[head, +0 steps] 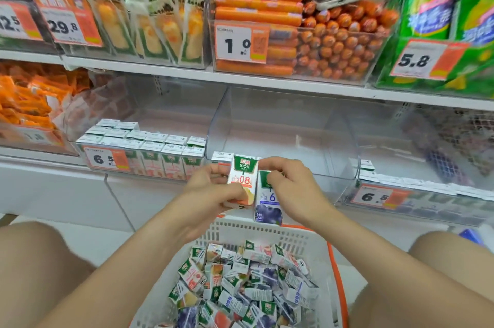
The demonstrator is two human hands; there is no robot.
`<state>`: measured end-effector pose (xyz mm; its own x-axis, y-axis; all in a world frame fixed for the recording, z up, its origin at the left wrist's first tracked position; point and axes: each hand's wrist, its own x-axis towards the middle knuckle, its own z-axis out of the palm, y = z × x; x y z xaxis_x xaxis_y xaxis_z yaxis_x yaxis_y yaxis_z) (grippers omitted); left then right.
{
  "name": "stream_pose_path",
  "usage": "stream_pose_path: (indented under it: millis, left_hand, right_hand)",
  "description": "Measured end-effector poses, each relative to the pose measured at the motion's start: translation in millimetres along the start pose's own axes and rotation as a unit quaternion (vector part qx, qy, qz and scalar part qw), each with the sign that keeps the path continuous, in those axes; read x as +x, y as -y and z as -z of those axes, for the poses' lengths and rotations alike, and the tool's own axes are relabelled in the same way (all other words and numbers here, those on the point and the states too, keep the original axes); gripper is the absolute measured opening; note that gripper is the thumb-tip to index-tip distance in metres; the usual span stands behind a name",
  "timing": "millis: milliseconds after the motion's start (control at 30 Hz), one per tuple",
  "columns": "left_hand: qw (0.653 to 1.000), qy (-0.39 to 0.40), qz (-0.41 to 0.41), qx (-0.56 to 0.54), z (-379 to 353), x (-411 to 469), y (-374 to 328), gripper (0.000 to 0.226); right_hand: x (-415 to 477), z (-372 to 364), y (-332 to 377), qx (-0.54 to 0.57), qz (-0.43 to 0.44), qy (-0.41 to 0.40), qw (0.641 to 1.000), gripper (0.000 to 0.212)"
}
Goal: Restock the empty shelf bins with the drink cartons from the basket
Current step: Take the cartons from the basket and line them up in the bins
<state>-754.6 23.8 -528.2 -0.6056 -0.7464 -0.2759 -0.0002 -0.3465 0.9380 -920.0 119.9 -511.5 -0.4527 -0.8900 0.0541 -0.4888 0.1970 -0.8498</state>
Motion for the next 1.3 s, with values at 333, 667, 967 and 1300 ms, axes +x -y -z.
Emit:
stream_pose_path:
  millis: [333,667,967,1300]
  left_hand:
    - [0.959,-0.009,-0.170,0.228,-49,22,-9,0.028]
    - [0.889,-0.014,-0.309,0.338,-78,46,-29,0.044]
    - [0.787,0.036,-0.298,0.540,-101,103,-22,0.039]
    - [0.690,0.143,-0.154,0.692,-91,109,-21,0.042]
  right_hand:
    - [36,47,10,-0.178,0.100,0.001,0.979,0.043]
    - [20,81,-6,-0.142,0.054,-0.162,0.975,0.039]
    - [22,106,-31,-0.133,0.031,-0.217,0.967,0.041]
    - [34,108,-31,-0.224,0.049,-0.130,0.965,0.038]
